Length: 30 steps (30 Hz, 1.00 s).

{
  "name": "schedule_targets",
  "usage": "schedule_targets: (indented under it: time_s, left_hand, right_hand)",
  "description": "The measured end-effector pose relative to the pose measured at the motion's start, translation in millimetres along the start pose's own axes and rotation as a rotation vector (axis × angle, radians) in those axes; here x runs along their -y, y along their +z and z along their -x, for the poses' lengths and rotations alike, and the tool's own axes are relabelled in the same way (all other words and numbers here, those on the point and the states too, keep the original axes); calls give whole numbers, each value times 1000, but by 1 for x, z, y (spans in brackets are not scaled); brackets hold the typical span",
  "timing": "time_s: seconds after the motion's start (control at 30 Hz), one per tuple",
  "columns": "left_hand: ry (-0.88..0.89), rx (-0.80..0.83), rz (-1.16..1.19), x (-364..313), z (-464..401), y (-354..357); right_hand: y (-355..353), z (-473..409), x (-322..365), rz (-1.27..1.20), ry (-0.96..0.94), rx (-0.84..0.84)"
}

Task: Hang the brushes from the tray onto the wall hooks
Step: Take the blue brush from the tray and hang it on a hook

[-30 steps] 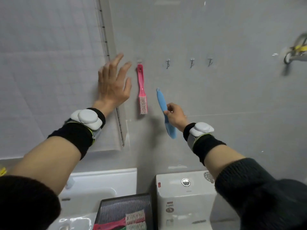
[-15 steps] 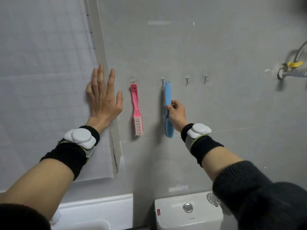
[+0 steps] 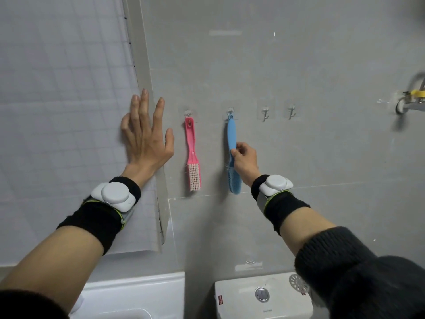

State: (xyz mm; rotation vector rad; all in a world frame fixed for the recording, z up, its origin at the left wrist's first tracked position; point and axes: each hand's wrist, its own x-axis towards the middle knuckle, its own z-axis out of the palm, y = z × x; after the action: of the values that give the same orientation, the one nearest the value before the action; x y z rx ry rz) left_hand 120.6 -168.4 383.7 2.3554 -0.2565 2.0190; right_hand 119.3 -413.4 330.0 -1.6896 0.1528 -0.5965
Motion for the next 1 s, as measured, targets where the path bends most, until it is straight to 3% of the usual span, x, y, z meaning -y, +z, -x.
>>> schedule_targets:
  time_s: [0.53, 1.0]
  left_hand:
    - [-1, 25, 28, 1, 0, -4]
    - [-77, 229, 164, 3, 44, -50]
  right_hand:
    - [-5, -2, -13, -26, 122, -67]
    - [-13, 57, -24, 29, 149, -206]
